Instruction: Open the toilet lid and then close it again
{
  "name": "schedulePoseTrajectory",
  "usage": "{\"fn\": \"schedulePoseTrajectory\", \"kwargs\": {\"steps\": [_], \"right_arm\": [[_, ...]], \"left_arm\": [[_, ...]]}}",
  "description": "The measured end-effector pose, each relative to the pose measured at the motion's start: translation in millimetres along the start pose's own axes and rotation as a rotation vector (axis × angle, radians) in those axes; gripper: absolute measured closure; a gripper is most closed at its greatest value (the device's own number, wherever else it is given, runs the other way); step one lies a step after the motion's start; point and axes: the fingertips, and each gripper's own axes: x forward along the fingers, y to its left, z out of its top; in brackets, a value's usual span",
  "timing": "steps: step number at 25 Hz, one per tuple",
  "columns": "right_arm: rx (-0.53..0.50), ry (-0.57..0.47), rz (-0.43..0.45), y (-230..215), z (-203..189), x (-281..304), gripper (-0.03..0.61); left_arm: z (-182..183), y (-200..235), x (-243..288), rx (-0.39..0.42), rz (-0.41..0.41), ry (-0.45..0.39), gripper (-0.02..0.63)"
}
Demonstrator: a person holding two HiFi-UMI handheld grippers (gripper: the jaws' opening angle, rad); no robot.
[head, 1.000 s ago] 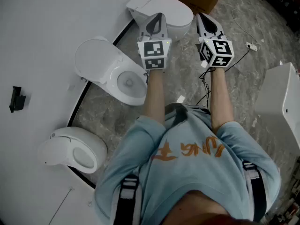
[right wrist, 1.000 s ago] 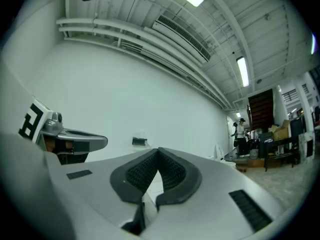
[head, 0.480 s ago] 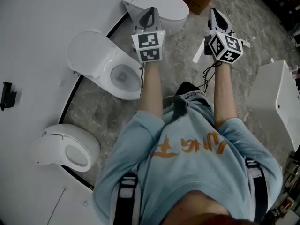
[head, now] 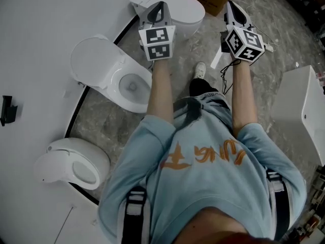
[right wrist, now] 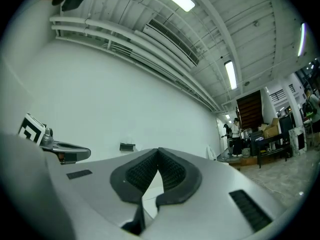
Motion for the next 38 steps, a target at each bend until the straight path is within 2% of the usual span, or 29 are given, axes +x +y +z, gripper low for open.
{"fn": "schedulePoseTrajectory", "kwargs": {"steps": [2, 4, 5, 9, 14, 18, 21, 26, 31, 38], "right_arm": [[0.014, -0.012, -0.001, -12.8, -6.1, 16.8, 0.565], [0.04, -0.012, 0.006, -22.8, -19.2, 37.8, 0.565], [0.057, -0.009, 0.001, -32.3, -26.5, 47.4, 0.565], [0.103, -0.004, -0.046, -90.4, -50.0, 90.9, 0.565], [0.026, 0.025, -0.008, -135.8, -83.5, 170.5, 0.565], [-0.013, 0.086, 0.08, -168.1, -122.3, 246.7, 0.565], [0.028, 0.132, 0.098, -207.2, -152.3, 302.6, 0.565], [0.091, 0.186, 0.123, -260.6, -184.7, 392.4, 0.565], [0.073, 0.209, 0.182, -272.1, -206.5, 447.1, 0.565], [0.029, 0.372, 0.255, -267.3, -289.2, 459.1, 0.565]], "left_arm": [[-2.8, 2.8, 19.6, 0.099, -0.005, 0.027, 0.588], [-5.4, 22.5, 36.9, 0.246, 0.039, 0.088, 0.587], [-2.9, 31.2, 46.6, 0.28, 0.063, 0.096, 0.588], [2.2, 29.9, 104.8, 0.29, 0.075, 0.076, 0.588], [-24.1, -0.8, 206.4, 0.388, 0.024, 0.105, 0.588], [-59.5, 1.4, 293.5, 0.332, 0.038, 0.161, 0.588], [-83.9, 0.2, 354.0, 0.291, 0.058, 0.211, 0.588], [-100.6, 3.4, 444.4, 0.296, 0.079, 0.286, 0.588], [-123.3, 5.4, 495.0, 0.316, 0.056, 0.355, 0.588], [-186.9, 15.2, 525.2, 0.277, 0.019, 0.477, 0.586]]}}
